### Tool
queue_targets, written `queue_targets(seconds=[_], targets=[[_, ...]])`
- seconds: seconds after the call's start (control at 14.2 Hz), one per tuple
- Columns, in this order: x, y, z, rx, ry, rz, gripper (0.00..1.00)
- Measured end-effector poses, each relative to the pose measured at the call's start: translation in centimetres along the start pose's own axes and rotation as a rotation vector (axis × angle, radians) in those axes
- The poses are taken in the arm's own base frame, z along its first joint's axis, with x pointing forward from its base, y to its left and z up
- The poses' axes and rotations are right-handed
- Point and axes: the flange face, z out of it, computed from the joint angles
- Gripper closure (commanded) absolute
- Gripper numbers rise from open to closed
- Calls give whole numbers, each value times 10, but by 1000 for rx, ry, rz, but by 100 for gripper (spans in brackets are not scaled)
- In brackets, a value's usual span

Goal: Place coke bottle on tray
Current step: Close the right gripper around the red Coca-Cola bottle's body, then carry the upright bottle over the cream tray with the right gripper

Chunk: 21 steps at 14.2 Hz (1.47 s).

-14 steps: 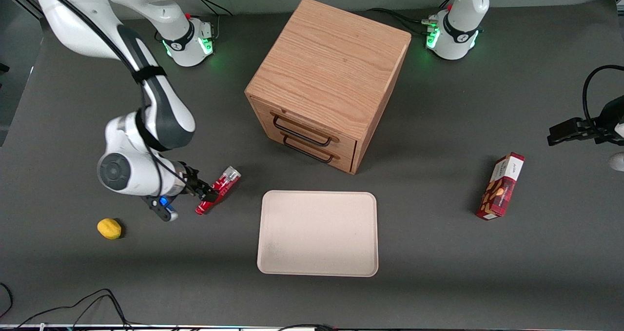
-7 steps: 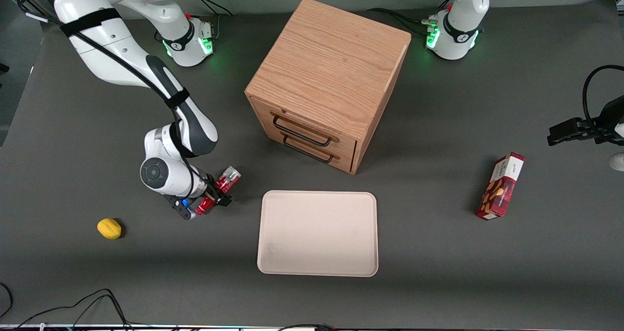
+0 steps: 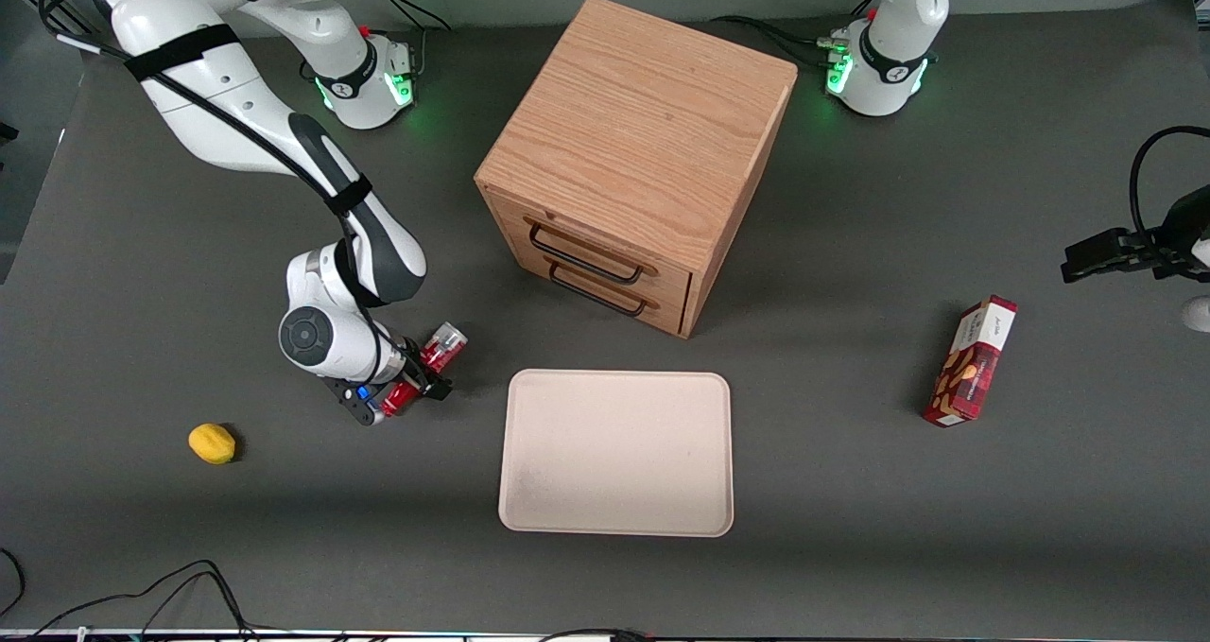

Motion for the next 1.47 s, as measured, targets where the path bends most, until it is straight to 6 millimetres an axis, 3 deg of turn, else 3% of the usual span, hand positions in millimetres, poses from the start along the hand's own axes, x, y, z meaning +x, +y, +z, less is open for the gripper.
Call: queue_targets(seconds=[0.63, 0.77, 0.84, 0.98, 1.26, 1.4, 1.47], targets=[[-4, -3, 0, -1, 4, -13, 100], [-6, -8, -11, 1, 10, -27, 100], [-8, -13, -26, -4, 11, -38, 100], [-10, -19, -77, -20, 15, -90, 100], [-20, -24, -218, -40, 24, -285, 100], [-29, -33, -273, -14, 40, -406, 100], [-34, -40, -292, 10, 54, -463, 100]])
